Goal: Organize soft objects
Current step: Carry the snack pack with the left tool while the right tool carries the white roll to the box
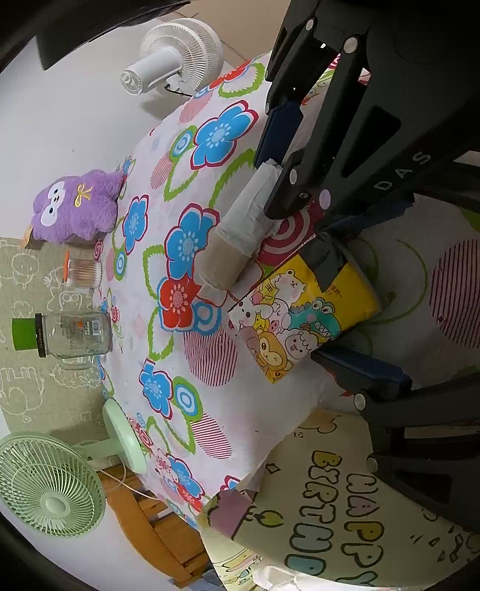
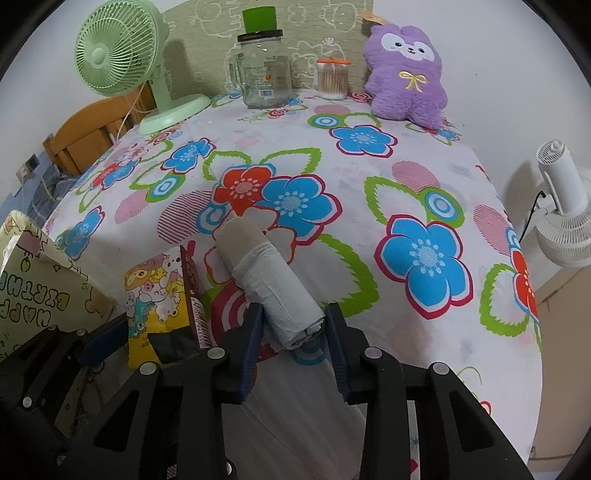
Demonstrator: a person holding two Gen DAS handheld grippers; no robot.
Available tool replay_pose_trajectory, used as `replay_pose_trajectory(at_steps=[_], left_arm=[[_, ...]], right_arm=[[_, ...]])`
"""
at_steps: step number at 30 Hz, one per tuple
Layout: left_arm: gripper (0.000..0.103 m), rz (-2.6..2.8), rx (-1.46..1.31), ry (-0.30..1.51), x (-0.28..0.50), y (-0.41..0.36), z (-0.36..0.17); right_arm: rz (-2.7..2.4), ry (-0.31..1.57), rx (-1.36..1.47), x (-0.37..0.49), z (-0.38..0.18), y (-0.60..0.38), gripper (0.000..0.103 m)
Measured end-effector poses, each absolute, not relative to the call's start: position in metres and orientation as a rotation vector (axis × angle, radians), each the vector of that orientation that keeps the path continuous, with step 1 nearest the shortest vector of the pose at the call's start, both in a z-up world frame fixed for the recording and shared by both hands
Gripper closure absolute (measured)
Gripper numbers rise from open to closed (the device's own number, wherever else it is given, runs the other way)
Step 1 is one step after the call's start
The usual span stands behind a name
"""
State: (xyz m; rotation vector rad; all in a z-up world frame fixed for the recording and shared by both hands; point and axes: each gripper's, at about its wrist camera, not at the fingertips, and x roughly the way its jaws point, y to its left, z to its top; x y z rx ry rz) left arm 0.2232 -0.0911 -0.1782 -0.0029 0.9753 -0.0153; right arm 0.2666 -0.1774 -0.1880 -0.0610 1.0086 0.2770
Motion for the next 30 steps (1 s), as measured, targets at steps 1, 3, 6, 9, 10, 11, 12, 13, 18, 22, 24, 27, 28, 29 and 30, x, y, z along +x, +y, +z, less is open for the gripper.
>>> replay_pose_trajectory(at_steps=[1, 3, 6, 9, 10, 11, 12, 13, 18, 22, 24, 27, 28, 29, 30], left_arm=[[0.041, -0.019, 0.000, 0.976, 0.222, -0.092, -0.178], [0.041, -0.025, 0.004, 0.977, 0.221, -0.093, -0.178], [0.041, -0.030, 0.013, 0.970, 0.217, -0.095, -0.176], [0.041, -0.040, 0.021, 0.959, 0.213, -0.097, -0.172], [0.041, -0.042, 0.022, 0.956, 0.211, -0.098, -0.171], [0.041, -0.045, 0.025, 0.952, 0.209, -0.099, -0.170], [0.041, -0.047, 0.027, 0.949, 0.208, -0.100, -0.169], [0.041, -0.049, 0.029, 0.946, 0.206, -0.101, -0.167], [0.041, -0.062, 0.038, 0.928, 0.196, -0.104, -0.160], [0.041, -0.069, 0.047, 0.912, 0.187, -0.107, -0.154], [0.041, -0.072, 0.051, 0.908, 0.184, -0.109, -0.152], [0.041, -0.075, 0.057, 0.897, 0.178, -0.110, -0.147], [0.041, -0.078, 0.058, 0.892, 0.176, -0.111, -0.145], [0.041, -0.079, 0.059, 0.889, 0.174, -0.112, -0.144], [0.041, -0.080, 0.060, 0.885, 0.172, -0.112, -0.142]], right_arm=[[0.275, 1.009, -0.059, 0.266, -0.188, -0.178, 0.067], [0.273, 1.010, -0.057, 0.264, -0.187, -0.179, 0.067], [0.266, 1.006, -0.053, 0.259, -0.185, -0.181, 0.067], [0.260, 0.995, -0.047, 0.254, -0.181, -0.184, 0.067], [0.258, 0.992, -0.046, 0.252, -0.180, -0.185, 0.067], [0.254, 0.988, -0.045, 0.250, -0.178, -0.186, 0.067], [0.252, 0.984, -0.043, 0.248, -0.177, -0.187, 0.067], [0.250, 0.982, -0.042, 0.247, -0.176, -0.187, 0.067], [0.235, 0.965, -0.033, 0.235, -0.167, -0.191, 0.067], [0.223, 0.949, -0.025, 0.226, -0.160, -0.195, 0.067], [0.216, 0.944, -0.022, 0.221, -0.157, -0.197, 0.067], [0.209, 0.935, -0.018, 0.215, -0.153, -0.199, 0.067], [0.206, 0.931, -0.019, 0.213, -0.151, -0.200, 0.067], [0.204, 0.928, -0.020, 0.211, -0.149, -0.200, 0.067], [0.201, 0.924, -0.020, 0.209, -0.147, -0.201, 0.067]])
